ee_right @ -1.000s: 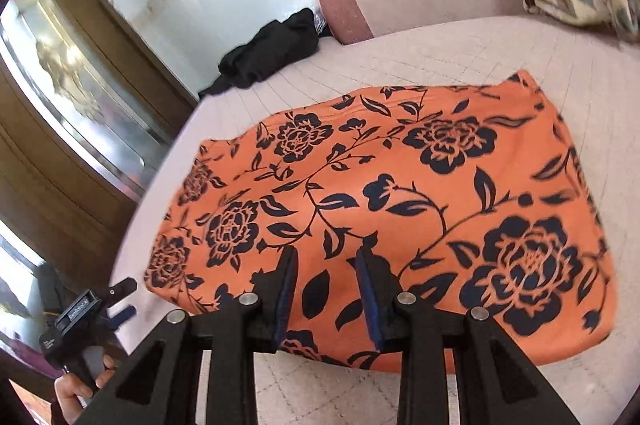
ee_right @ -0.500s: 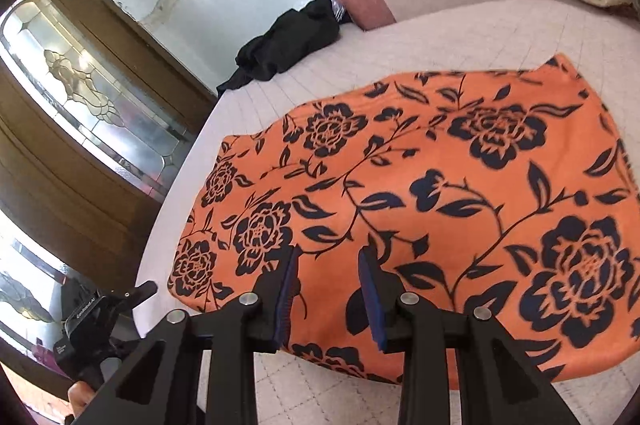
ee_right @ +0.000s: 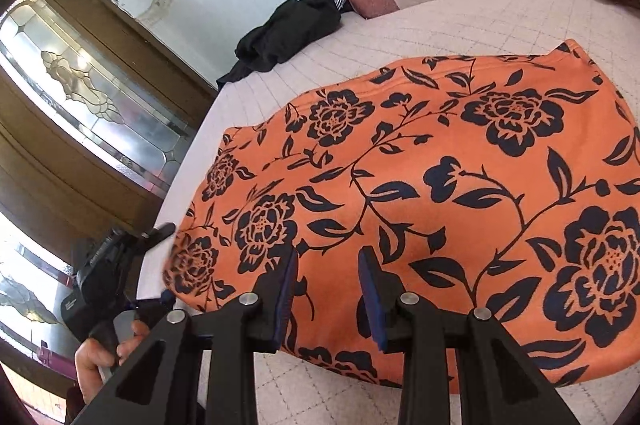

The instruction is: Fold small clothes

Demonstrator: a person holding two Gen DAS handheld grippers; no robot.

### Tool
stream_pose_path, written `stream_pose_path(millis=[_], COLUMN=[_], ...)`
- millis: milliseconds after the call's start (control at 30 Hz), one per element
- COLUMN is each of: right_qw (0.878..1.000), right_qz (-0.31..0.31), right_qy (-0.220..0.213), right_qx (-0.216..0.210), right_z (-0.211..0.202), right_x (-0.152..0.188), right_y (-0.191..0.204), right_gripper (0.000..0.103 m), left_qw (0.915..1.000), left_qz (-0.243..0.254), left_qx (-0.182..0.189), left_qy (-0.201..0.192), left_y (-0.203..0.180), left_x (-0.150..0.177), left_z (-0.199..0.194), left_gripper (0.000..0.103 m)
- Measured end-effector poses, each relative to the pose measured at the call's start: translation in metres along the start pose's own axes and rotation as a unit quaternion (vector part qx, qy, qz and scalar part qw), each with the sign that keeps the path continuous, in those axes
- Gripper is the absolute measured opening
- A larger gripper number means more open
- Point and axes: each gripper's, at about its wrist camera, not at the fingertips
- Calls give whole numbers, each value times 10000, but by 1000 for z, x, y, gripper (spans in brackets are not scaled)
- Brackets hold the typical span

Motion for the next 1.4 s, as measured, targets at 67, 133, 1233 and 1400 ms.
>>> stream_pose_path(millis=[67, 133, 1233, 1400], right_qw=[9999, 9999, 9625, 9853], right_qz=[-60, -98, 1915, 989], right_qy=[-31, -54, 746, 818], right_qx=[76, 116, -1772, -1125], right_z=[1, 0, 117, 133], right_x=[0, -1, -102, -101], right_y=[1, 1, -42, -17], right_gripper=[34, 34, 78, 20], left_qw=[9996, 9971, 8322, 8321], left_qz=[213, 652, 5414, 5408], left_qx=[84, 173, 1150, 1206], left_qy=[-163, -342, -344, -244], left_y=[-6, -20, -143, -144], left_x=[-1, -1, 144, 142], left_z=[-2, -7, -18, -18], left_gripper=[35, 32, 28, 28])
Point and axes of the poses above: each gripper's, at about its wrist camera, not at the fingertips, and z roughly the way its jaws point, y to its left, x to its underside, and after that the axes turned 14 degrees about -y, right-handed
